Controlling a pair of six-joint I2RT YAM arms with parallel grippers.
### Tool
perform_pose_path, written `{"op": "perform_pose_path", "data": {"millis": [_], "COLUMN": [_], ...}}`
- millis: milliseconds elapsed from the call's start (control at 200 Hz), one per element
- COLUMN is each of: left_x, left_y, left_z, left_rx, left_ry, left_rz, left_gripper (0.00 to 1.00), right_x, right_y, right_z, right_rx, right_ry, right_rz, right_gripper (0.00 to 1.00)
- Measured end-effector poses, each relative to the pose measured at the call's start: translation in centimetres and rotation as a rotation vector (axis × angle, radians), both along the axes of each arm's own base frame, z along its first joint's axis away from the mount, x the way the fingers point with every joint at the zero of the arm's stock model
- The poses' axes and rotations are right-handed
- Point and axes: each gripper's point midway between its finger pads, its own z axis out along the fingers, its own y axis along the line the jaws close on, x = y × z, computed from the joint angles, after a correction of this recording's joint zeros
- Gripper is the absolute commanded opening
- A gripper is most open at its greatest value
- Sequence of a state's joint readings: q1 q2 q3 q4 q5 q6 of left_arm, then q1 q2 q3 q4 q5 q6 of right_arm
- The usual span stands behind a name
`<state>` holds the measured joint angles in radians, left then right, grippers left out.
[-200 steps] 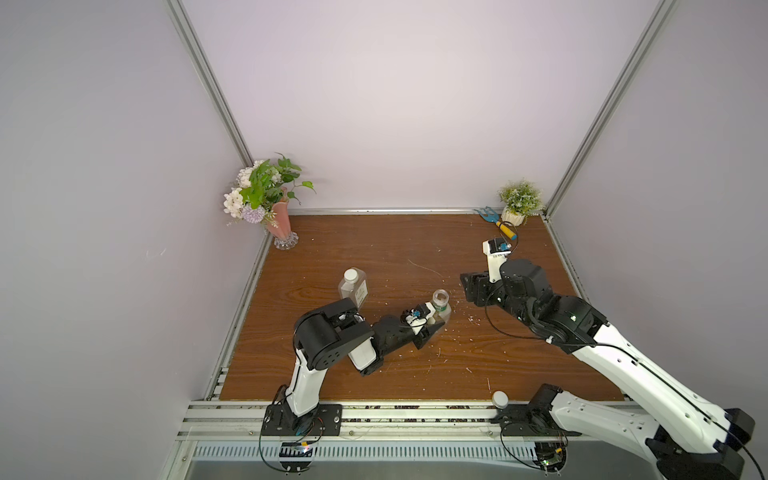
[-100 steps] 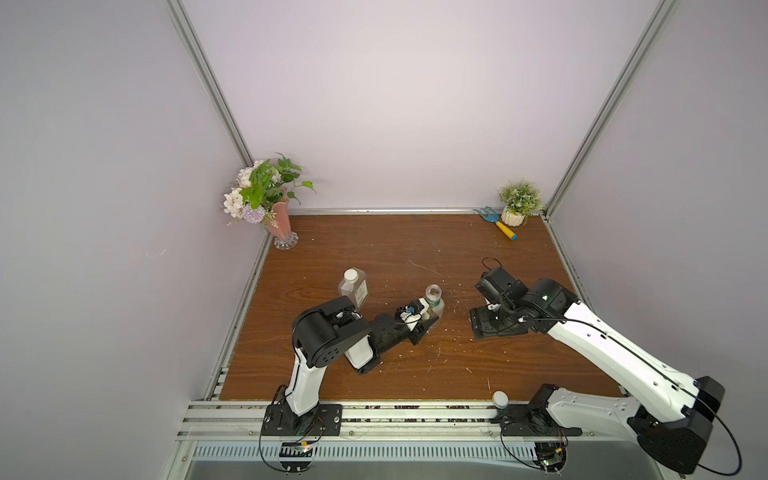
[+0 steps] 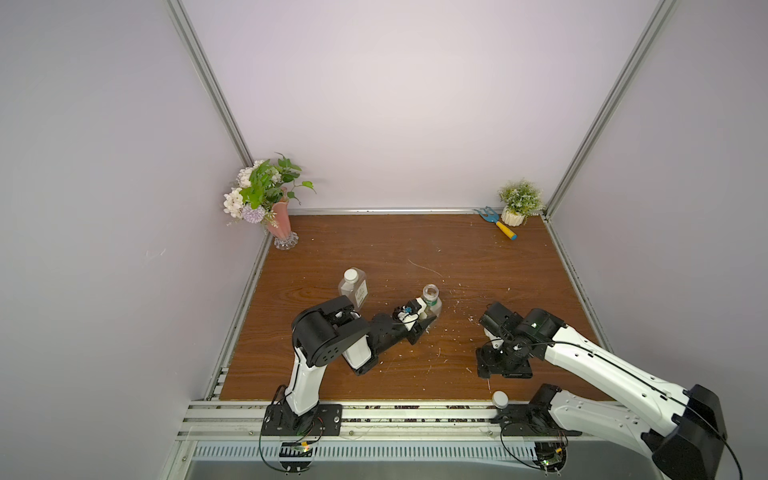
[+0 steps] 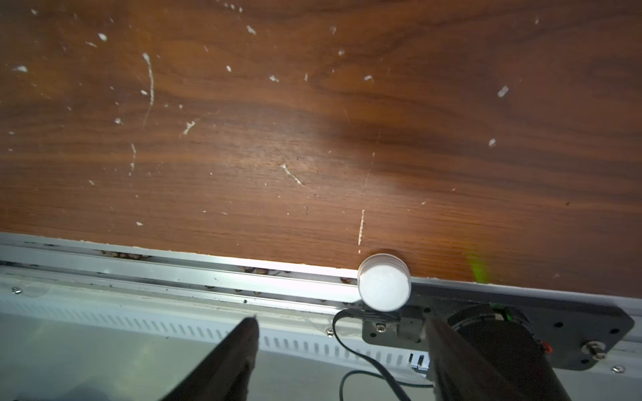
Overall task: Screw on the bottle caps
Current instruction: Pick up the bottle cap from the center of the board.
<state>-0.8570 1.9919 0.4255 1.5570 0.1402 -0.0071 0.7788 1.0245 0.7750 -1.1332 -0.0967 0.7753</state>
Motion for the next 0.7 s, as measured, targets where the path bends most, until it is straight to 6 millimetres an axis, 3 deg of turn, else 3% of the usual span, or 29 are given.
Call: {"op": "perform_pose_path", "data": {"millis": [190,325,450,701], "left_x": [-0.1,-0.1,0.1,0.1], "left_y": [0.2,0.7,1.3,1.4], "left_z": [0.0,0.1,0.1,0.1], "left_rx": [-0.001,0.005,0.010,0.010], "left_ry": [-0.002,-0.002,0.001,0.003], "left_rz": [0.004,0.015,0.028,0.029], "left_gripper": [0.44,0.44,0.44,0.44], "right_x": [-0.7,-2.1,-3.0,-3.0], "right_y": [0.7,-0.1,-1.0,-1.4], "right_z": [-1.5,-4.1,-5.9,-6.1], "right_rx": [0.009,-0.005,0.022,0.038], "right_ry": [0.007,-0.006,-0.050,-0.095], "right_rz": [-0.038,-0.117,-0.234,-0.404], "right_gripper": [0.81,0.98,0.99,0.95]}}
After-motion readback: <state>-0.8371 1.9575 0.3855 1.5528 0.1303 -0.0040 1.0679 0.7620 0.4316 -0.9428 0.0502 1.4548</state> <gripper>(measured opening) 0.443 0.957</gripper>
